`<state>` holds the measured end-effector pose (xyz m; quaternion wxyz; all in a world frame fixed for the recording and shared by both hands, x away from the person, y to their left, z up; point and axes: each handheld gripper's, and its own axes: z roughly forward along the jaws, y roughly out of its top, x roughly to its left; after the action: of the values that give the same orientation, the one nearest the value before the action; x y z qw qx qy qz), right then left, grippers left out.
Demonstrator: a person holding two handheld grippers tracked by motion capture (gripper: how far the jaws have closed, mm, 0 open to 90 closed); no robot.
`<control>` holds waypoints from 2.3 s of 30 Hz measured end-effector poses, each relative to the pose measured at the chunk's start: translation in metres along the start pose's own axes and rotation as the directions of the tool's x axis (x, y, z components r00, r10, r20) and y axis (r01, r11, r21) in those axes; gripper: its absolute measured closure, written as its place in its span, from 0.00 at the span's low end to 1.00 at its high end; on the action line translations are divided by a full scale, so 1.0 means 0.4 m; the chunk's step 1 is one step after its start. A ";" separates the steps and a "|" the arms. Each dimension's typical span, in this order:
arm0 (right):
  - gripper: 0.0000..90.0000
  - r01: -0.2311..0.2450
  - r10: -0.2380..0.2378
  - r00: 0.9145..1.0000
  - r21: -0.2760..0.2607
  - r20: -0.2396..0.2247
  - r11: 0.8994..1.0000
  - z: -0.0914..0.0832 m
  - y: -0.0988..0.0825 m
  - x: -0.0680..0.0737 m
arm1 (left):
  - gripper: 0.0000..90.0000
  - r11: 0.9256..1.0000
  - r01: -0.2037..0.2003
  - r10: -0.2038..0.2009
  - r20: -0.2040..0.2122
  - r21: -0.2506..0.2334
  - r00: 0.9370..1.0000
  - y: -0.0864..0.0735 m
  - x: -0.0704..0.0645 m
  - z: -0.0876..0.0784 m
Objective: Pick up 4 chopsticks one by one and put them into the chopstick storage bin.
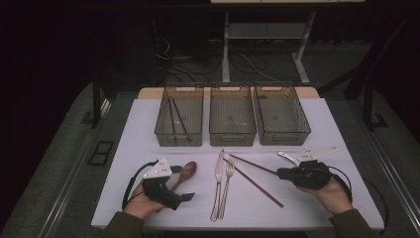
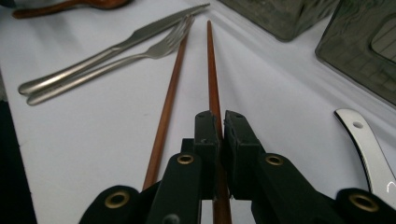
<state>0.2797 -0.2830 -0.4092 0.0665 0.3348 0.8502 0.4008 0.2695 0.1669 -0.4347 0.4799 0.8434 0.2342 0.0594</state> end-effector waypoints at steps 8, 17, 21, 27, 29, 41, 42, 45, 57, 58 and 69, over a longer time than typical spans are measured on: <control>0.94 0.004 -0.004 1.000 -0.039 -0.003 0.999 -0.019 0.007 0.003 | 0.00 1.000 0.000 0.000 0.000 0.000 1.000 0.000 0.000 0.000; 0.94 0.002 -0.004 1.000 -0.099 -0.018 0.995 -0.044 0.023 0.003 | 0.00 1.000 0.001 -0.001 -0.001 0.003 1.000 0.000 0.001 0.001; 0.94 0.009 -0.012 1.000 -0.120 -0.025 0.993 -0.047 0.036 0.003 | 0.00 1.000 0.003 -0.003 -0.001 0.003 1.000 -0.001 0.001 0.002; 0.94 0.006 -0.012 0.999 -0.139 -0.038 0.990 -0.042 0.059 -0.004 | 0.00 1.000 0.005 -0.005 -0.002 0.006 1.000 -0.001 0.001 0.002; 0.94 0.008 -0.014 0.999 -0.148 -0.036 0.989 -0.044 0.067 -0.004 | 0.00 1.000 0.005 -0.005 -0.002 0.006 1.000 -0.001 0.002 0.002; 0.94 0.014 -0.023 0.999 -0.202 -0.039 0.979 -0.047 0.120 -0.004 | 0.00 1.000 0.011 -0.011 -0.002 0.001 1.000 -0.002 0.002 0.004; 0.94 0.017 -0.025 0.999 -0.208 -0.036 0.978 -0.046 0.125 -0.005 | 0.00 1.000 0.010 -0.010 -0.002 0.001 1.000 -0.002 0.002 0.004; 0.94 0.017 -0.026 0.999 -0.221 -0.036 0.975 -0.040 0.140 -0.005 | 0.00 1.000 0.005 -0.005 -0.002 0.005 1.000 -0.002 0.003 0.003; 0.94 0.018 -0.025 0.999 -0.226 -0.026 0.974 0.002 0.198 0.000 | 0.00 1.000 0.004 -0.004 0.000 0.003 1.000 -0.002 0.006 0.002; 0.94 0.018 -0.024 0.999 -0.227 -0.025 0.974 0.006 0.202 0.000 | 0.00 1.000 0.006 -0.006 -0.001 0.003 1.000 -0.002 0.006 0.002; 0.94 0.005 -0.008 1.000 -0.236 -0.008 0.972 0.061 0.278 -0.006 | 0.00 1.000 0.027 -0.027 -0.010 -0.011 1.000 -0.003 0.011 0.001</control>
<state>0.3482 -0.2183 -0.3454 0.1034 0.3201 0.7980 0.5001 0.2730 0.1692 -0.4365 0.4839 0.8373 0.2479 0.0585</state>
